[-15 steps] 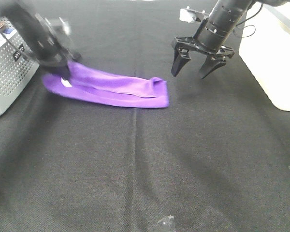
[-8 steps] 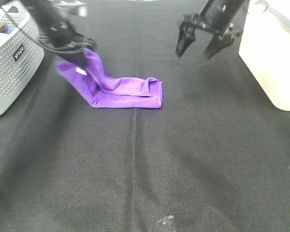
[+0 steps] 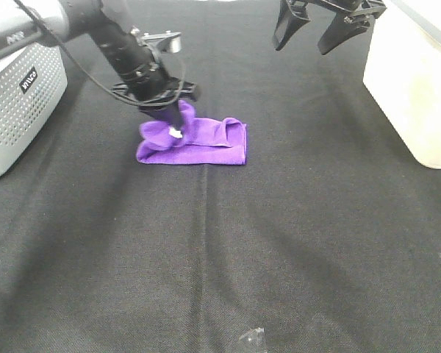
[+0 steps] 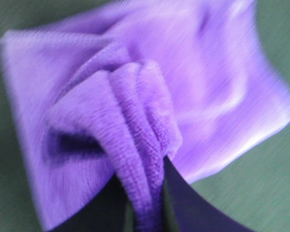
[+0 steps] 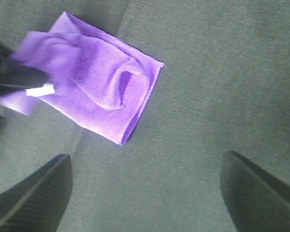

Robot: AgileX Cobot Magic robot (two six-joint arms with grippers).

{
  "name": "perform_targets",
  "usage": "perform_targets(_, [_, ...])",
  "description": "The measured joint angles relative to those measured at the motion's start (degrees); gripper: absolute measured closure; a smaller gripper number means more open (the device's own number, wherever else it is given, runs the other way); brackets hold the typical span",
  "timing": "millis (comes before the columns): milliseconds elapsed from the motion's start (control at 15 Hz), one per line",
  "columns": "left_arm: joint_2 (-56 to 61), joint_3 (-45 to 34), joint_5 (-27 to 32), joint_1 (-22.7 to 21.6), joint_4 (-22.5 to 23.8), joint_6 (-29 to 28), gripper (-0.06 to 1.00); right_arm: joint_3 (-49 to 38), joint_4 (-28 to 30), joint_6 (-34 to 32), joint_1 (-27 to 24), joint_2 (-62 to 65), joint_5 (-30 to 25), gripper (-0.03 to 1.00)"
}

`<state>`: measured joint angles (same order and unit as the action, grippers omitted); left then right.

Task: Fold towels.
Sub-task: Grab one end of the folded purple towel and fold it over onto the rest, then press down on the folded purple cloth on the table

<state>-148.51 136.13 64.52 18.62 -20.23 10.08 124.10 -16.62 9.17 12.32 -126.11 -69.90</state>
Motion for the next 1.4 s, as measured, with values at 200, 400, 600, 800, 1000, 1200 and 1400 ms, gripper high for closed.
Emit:
perform_targets(200, [-1.3, 0.1, -5.2, 1.5, -6.3, -0.1, 0.71, 0.0, -0.7, 0.0, 0.0, 0.5, -0.1, 0.18])
perform_targets(400, [-2.9, 0.1, -8.9, 1.7, -15.7, -0.1, 0.43, 0.0, -0.9, 0.0, 0.0, 2.9, -0.1, 0.18])
perform_targets(600, [-3.0, 0.1, -9.3, 1.7, -23.1, 1.2, 0.19, 0.0, -1.0, 0.0, 0.0, 4.9, -0.1, 0.18])
perform_targets(800, [-3.0, 0.1, -9.4, 1.7, -34.0, 8.8, 0.18, 0.0, -1.3, 0.0, 0.0, 6.4, -0.1, 0.18])
perform_targets(1000, [-3.0, 1.0, -9.4, 1.7, -38.0, 13.0, 0.18, 0.0, -1.4, 0.0, 0.0, 8.2, -0.1, 0.18])
perform_targets(1200, [-3.0, 7.2, -2.0, -0.5, -36.0, 13.7, 0.18, 0.0, -1.5, 0.0, 0.0, 9.4, -0.1, 0.18])
perform_targets(1400, [-3.0, 10.9, 2.8, -2.8, -27.8, 10.3, 0.18, -0.7, -1.5, 0.0, 0.0, 9.6, -0.1, 0.18])
